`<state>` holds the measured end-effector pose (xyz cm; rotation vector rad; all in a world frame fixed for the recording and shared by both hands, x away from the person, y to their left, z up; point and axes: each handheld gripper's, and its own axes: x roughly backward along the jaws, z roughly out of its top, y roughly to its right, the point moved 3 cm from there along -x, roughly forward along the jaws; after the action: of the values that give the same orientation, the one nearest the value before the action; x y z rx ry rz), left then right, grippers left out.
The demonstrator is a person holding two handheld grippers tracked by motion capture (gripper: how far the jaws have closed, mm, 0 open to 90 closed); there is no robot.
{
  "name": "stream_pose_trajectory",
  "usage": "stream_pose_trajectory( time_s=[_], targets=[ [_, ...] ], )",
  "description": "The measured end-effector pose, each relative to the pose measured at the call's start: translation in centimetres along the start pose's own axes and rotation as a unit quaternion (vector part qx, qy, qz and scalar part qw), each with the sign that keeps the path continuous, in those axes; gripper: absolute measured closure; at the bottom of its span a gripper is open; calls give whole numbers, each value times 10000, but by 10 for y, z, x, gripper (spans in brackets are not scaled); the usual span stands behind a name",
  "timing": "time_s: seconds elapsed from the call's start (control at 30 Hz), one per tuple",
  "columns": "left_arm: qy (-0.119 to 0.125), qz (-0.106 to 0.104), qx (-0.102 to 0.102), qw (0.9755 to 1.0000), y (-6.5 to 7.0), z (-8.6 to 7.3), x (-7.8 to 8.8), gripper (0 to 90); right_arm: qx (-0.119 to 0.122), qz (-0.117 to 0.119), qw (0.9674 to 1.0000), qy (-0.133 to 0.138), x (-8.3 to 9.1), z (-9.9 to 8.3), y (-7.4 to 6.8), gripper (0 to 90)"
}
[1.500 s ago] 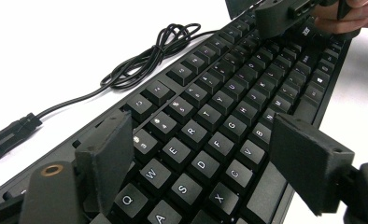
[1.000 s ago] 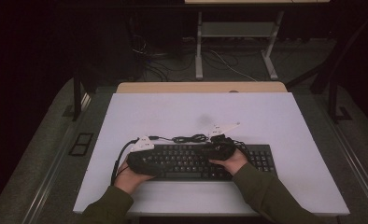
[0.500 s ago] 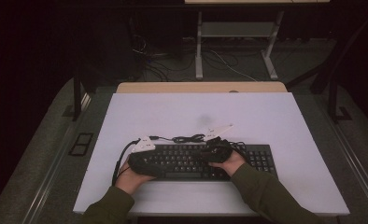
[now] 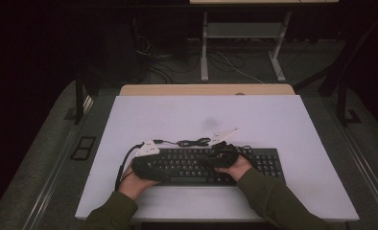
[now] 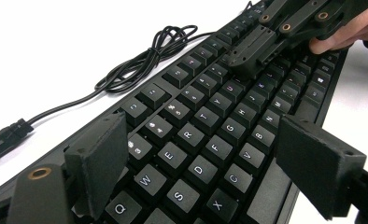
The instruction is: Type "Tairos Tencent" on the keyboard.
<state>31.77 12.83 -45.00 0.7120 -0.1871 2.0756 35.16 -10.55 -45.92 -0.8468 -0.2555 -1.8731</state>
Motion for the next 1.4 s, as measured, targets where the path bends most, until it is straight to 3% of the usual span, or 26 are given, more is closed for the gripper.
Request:
stream_pose_trajectory(
  time_s=[0.3,0.67,1.23,1.4],
  targets=[
    [-18,-7,-19,10000,0,0,-1,167,3,4,10000,4,1,0,0,892],
    [-13,-3,5,10000,-1,0,-1,168,-65,49,9997,240,9,4,4,862],
    [-6,53,-12,10000,0,3,-5,191,-365,112,9972,636,21,5,16,515],
    [31,67,12,10000,1,5,-8,222,-406,87,9966,718,23,5,19,465]
  ],
)
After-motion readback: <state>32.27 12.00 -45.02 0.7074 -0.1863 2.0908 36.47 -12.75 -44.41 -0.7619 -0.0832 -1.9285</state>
